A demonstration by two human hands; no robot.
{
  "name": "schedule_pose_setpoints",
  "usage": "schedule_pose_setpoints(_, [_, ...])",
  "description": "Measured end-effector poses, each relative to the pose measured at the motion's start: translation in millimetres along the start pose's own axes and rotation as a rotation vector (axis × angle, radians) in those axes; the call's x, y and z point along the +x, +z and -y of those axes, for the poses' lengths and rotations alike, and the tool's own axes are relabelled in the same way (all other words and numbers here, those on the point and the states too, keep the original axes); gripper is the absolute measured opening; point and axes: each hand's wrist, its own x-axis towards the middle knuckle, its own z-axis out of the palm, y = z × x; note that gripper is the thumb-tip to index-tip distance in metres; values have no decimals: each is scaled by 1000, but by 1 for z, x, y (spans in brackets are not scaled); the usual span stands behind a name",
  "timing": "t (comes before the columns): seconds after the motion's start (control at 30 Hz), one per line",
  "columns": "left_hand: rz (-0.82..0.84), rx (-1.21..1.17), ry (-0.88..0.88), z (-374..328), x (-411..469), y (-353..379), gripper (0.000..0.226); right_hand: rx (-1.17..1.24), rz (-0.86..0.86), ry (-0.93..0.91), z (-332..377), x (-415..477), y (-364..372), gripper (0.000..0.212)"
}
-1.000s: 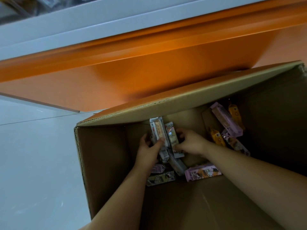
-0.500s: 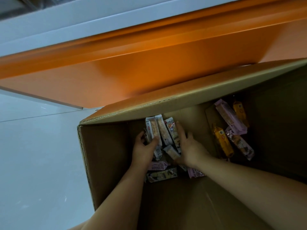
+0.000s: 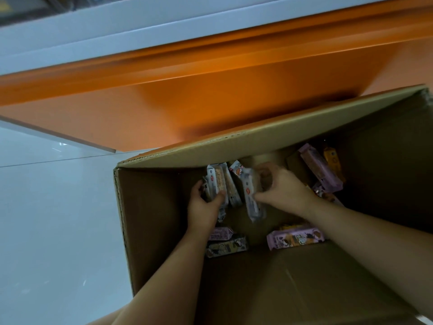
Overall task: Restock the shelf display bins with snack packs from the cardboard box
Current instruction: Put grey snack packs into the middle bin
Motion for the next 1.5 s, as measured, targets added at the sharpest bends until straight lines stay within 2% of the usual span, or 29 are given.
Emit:
schedule_pose_setpoints(0.07, [3,8,23,-1,-1,2,75,74,-89,6,0,4,-1,53])
schedule_pose_setpoints(0.17, [21,4,50,-3,-3,7,79,103,-143,14,-3,9,7,42])
schedule_pose_setpoints(0.37, [94,-44,52,2,-4,14,81,122,-82,89,-11,12,19,48])
schedule_pose_setpoints(0.57, [130,-70,0,2,-3,20,60,289,36,131,-9,13,25,56])
schedule_pose_setpoints(0.9, [146,-125,4,-2,-14,20,60,467,-26,137,-7,3,26,59])
schedule_pose_setpoints(1.03, [155,-143,28,-7,-28,18,60,490,-73,94,3,-13,20,52])
schedule_pose_setpoints(1.33, [179,-217,263,-45,-102,-5,48,403,-204,-36,48,-86,-9,54])
schedule_pose_setpoints(1.5, [152,-252,513,-69,-157,-24,52,456,-251,-167,89,-145,-31,58])
